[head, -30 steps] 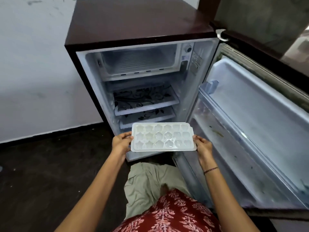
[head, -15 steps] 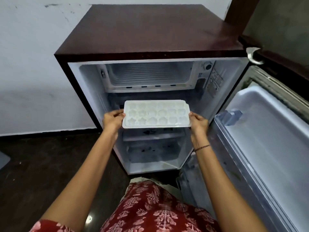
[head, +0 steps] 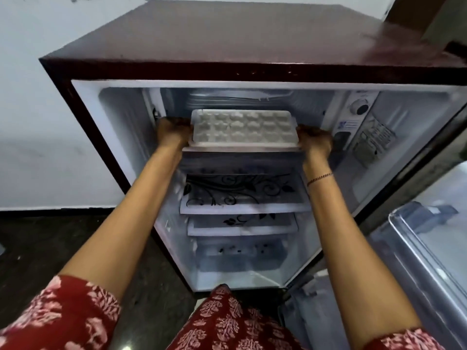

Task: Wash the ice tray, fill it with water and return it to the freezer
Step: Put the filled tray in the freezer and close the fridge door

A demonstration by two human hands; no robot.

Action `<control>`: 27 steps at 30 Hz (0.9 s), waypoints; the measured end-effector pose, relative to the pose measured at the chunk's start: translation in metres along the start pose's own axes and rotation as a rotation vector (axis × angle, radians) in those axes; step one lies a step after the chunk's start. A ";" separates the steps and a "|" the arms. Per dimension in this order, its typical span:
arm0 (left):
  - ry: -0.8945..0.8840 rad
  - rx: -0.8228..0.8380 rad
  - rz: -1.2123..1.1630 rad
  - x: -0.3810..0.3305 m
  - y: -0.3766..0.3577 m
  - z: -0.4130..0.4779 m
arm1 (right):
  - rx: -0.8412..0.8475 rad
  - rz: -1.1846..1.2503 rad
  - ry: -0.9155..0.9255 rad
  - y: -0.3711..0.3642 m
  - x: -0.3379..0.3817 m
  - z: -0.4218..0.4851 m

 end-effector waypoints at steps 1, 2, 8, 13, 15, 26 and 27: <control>-0.006 0.008 0.017 0.000 -0.003 0.003 | -0.014 -0.042 0.018 -0.004 0.001 0.006; -0.017 0.012 0.027 0.001 -0.005 0.006 | -0.036 -0.093 0.037 -0.008 0.003 0.011; -0.118 -0.113 0.108 0.009 -0.012 0.016 | -0.055 -0.308 0.159 -0.018 0.006 0.031; -0.255 -0.121 0.464 0.008 -0.025 0.018 | -0.063 -0.396 0.268 -0.028 0.007 0.038; -0.305 -0.123 0.602 0.004 -0.029 0.020 | -0.049 -0.426 0.304 -0.033 0.008 0.042; -0.357 -0.017 0.718 -0.014 -0.047 0.039 | 0.062 -0.714 0.393 -0.053 0.021 0.062; -0.372 -0.011 0.731 -0.016 -0.048 0.037 | 0.068 -0.730 0.416 -0.053 0.023 0.060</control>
Point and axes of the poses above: each hand's wrist, its own z-axis towards the middle knuckle, its own y-axis out of the back of the hand, x = y × z, the point moved 4 cm from there along z, towards the middle knuckle, and after that the axes turned 1 degree about y, right-handed, at the moved point
